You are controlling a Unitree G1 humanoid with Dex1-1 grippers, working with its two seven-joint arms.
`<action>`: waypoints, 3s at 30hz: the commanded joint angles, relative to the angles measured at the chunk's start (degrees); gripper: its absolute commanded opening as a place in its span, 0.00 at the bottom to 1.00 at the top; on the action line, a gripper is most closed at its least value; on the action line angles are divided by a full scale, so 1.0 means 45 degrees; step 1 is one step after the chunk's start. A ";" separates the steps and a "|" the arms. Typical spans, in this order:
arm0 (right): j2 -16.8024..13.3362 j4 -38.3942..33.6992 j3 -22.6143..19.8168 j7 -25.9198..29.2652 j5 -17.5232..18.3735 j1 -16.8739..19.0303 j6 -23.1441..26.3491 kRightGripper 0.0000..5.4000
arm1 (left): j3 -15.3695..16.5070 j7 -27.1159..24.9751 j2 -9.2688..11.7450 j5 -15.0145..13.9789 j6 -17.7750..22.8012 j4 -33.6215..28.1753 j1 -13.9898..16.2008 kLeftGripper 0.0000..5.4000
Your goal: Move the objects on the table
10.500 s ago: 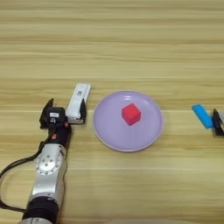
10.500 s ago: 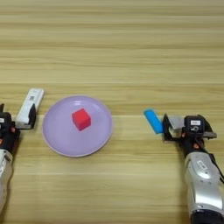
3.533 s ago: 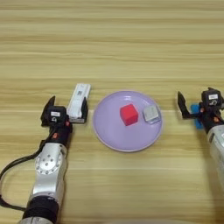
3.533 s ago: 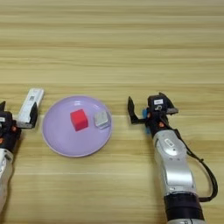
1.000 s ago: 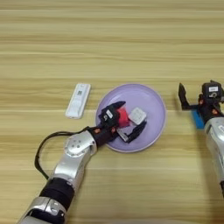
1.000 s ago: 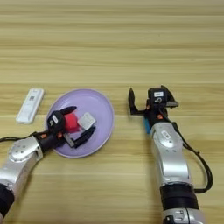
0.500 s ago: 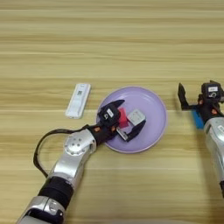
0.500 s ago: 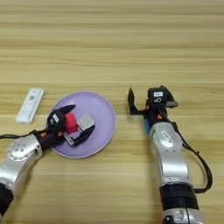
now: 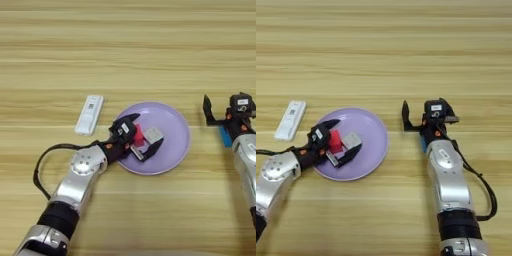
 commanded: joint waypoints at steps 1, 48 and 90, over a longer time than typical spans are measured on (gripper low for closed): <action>0.0068 -0.0181 0.0060 -0.0055 -0.0015 -0.0026 0.0126 1.00 | -0.0056 -0.0249 0.0623 0.0220 0.0545 -0.0408 0.0294 0.99; 0.0508 -0.0631 0.0345 -0.0575 -0.0204 -0.0154 0.0468 1.00 | -0.0242 -0.2444 0.3090 -0.0065 0.3385 -0.3056 -0.0599 0.99; 0.0478 -0.0690 0.0303 -0.0562 -0.0221 -0.0236 0.0583 1.00 | -0.0053 -0.2315 0.4062 -0.0290 0.3982 -0.4965 0.1505 0.90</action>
